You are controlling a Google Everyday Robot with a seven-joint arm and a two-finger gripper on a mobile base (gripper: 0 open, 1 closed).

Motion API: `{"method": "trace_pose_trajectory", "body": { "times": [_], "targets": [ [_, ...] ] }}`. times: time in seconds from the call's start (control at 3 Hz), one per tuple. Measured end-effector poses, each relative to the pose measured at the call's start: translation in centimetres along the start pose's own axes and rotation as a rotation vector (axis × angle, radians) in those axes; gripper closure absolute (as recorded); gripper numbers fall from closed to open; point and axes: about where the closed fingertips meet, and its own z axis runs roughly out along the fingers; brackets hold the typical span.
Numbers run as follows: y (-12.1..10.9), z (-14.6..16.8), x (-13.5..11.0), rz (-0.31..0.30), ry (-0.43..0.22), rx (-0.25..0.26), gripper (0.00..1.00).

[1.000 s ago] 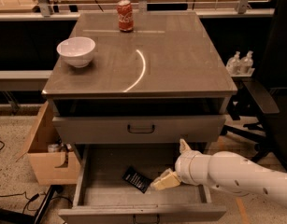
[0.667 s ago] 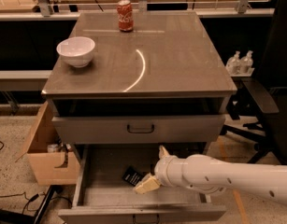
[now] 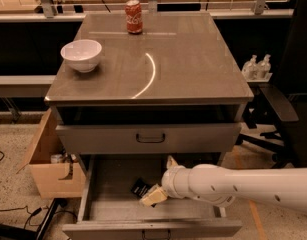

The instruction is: Pick rxbar blueberry from middle drawer and place on counter

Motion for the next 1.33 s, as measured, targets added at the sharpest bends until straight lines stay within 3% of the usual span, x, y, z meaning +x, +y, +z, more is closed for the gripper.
{"method": "trace_pose_trajectory", "body": {
  "times": [0.33, 1.33],
  "targets": [
    [-0.9, 3.4, 1.1, -0.006, 0.032, 0.016, 0.0],
    [-0.6, 10.6, 5.4, -0.05, 0.07, -0.027, 0.0]
  ]
}}
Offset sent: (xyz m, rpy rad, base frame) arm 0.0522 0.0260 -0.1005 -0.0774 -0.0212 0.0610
